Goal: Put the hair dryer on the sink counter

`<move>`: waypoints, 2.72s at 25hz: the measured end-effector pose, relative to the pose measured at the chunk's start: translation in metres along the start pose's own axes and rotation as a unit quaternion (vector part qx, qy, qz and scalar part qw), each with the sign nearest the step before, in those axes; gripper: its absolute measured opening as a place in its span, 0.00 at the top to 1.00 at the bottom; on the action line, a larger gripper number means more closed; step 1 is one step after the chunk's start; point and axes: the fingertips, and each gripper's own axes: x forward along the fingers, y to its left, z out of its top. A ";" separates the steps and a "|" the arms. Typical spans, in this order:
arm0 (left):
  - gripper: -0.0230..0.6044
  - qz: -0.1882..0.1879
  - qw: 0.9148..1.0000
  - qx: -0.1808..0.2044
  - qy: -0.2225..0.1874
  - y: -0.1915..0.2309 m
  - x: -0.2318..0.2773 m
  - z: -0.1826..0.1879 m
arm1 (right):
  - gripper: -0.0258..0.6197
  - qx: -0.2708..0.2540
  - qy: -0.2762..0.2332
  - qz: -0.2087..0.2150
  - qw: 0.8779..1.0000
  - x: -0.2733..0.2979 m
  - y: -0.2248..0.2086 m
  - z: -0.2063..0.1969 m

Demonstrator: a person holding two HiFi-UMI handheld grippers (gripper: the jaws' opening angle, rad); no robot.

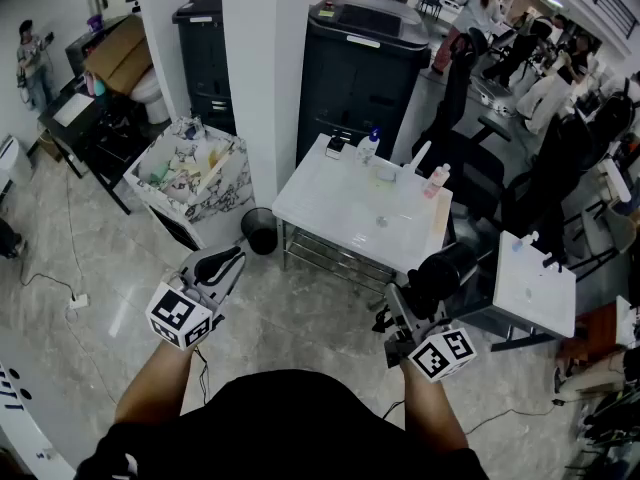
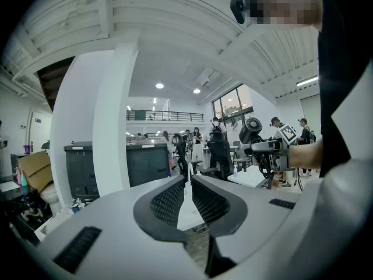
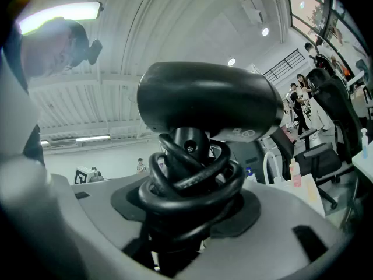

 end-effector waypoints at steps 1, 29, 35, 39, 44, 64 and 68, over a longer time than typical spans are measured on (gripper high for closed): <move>0.87 0.001 1.000 -0.003 0.001 -0.001 0.000 -0.001 | 0.54 -0.001 0.001 0.001 1.000 -0.001 -0.001 0.000; 0.88 0.014 1.000 -0.020 0.013 -0.047 0.012 -0.006 | 0.54 -0.007 0.000 0.021 1.000 -0.022 -0.022 0.007; 0.88 0.005 1.000 -0.025 0.016 -0.042 0.020 -0.008 | 0.54 -0.006 0.005 0.017 1.000 -0.016 -0.025 0.006; 0.88 0.002 1.000 -0.027 0.016 -0.031 0.028 -0.014 | 0.54 -0.010 0.006 0.015 1.000 -0.003 -0.029 0.003; 0.88 -0.006 0.999 -0.033 0.017 -0.008 0.046 -0.021 | 0.54 -0.010 0.005 0.003 1.000 0.016 -0.041 0.001; 0.88 -0.046 0.998 -0.043 0.025 0.088 0.150 -0.025 | 0.54 -0.016 0.021 -0.019 0.999 0.119 -0.088 -0.001; 0.88 -0.054 0.997 -0.045 0.025 0.104 0.166 -0.027 | 0.54 -0.019 0.018 -0.027 0.999 0.134 -0.094 0.002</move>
